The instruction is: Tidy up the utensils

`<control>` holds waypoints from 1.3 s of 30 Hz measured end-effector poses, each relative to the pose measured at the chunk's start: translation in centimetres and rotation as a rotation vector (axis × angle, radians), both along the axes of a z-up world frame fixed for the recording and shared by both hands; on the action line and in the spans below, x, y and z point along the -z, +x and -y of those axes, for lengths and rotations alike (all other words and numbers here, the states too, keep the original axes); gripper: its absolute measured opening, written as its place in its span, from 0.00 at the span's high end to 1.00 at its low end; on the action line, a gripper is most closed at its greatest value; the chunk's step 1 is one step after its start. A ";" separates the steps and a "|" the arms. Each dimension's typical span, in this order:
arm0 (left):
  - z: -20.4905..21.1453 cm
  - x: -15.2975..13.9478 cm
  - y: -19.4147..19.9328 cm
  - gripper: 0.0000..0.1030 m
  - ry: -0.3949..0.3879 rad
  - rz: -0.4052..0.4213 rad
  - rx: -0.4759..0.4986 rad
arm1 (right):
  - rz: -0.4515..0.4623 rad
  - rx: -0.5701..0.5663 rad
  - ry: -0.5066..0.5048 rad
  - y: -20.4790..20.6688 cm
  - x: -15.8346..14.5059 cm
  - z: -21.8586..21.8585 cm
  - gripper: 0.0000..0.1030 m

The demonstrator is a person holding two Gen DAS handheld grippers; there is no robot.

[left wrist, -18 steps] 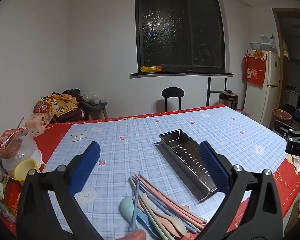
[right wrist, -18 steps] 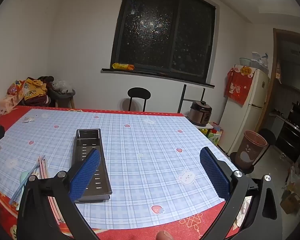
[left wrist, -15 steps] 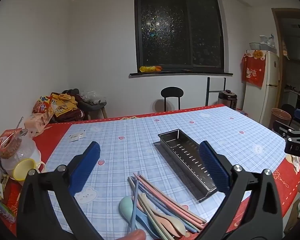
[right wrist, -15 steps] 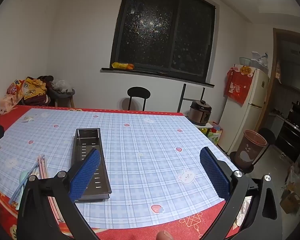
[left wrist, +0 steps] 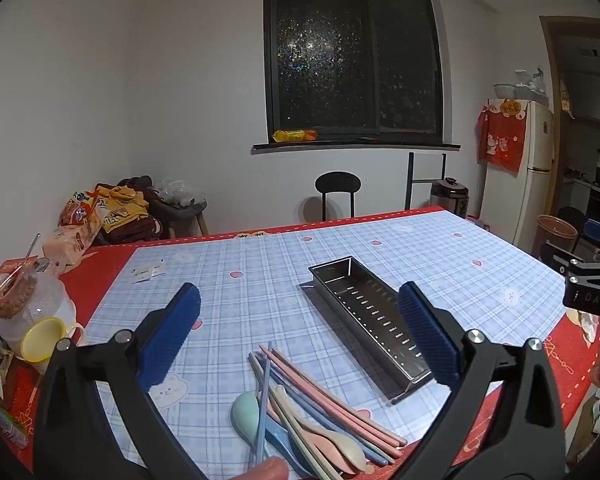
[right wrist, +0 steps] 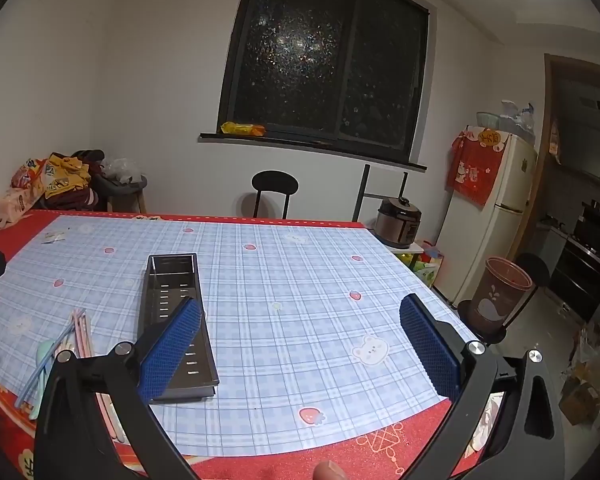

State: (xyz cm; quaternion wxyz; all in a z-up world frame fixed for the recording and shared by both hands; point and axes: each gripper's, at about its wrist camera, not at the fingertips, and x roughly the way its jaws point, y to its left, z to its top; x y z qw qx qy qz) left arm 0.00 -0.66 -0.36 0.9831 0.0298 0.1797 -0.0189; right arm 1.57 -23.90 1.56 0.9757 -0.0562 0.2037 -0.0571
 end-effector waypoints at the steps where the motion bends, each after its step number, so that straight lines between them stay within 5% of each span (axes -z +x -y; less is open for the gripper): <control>1: 0.1 0.0 0.0 0.05 0.000 -0.001 0.002 | -0.001 0.001 0.000 0.0 0.0 0.0 0.05; 39: 0.2 -0.3 -0.5 0.05 -0.014 -0.014 0.038 | -0.008 0.010 -0.001 -0.1 0.0 0.1 0.05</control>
